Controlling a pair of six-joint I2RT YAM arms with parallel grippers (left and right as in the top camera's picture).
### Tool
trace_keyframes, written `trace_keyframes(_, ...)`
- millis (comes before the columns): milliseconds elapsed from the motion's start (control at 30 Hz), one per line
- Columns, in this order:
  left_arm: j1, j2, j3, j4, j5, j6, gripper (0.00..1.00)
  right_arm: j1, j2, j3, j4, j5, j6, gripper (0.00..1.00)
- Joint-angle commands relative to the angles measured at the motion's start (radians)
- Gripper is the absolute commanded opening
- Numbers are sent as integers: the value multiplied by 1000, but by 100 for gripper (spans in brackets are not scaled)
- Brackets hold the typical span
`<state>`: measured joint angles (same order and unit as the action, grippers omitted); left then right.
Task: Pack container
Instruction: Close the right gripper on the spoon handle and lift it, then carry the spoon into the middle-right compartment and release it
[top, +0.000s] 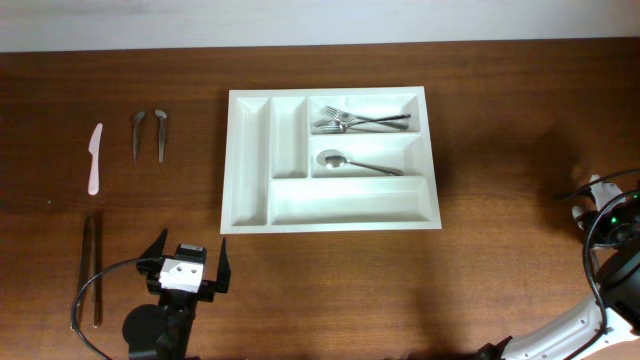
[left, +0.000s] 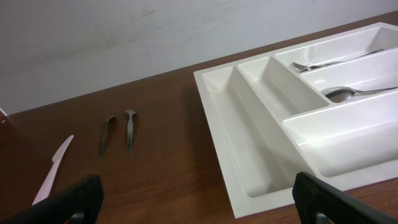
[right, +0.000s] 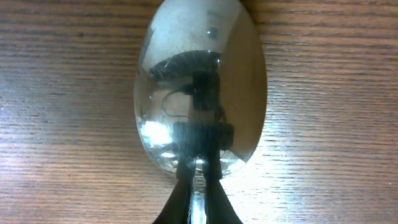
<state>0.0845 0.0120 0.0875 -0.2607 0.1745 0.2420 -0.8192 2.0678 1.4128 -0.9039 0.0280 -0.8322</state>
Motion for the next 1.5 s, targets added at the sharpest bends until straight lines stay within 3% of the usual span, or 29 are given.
trace_keyframes(0,-6,-2,-5,-1,-7,-3,99,7,20,40,3,2,53,4)
trace_keyframes(433,-6,-2,-5,-1,-7,-3,99,177,20,251,-80,-2,60,4)
trace_keyframes(800,-6,-2,-5,-1,-7,-3,99,608,20,501,-60,-107,25,4)
trace_keyframes(1133,-6,-2,-5,-1,-7,-3,99,977,20,513,-34,-104,-127,4)
trace_keyframes(1467,-6,-2,-5,-1,-7,-3,99,1094,35,473,-40,-221,-133,4)
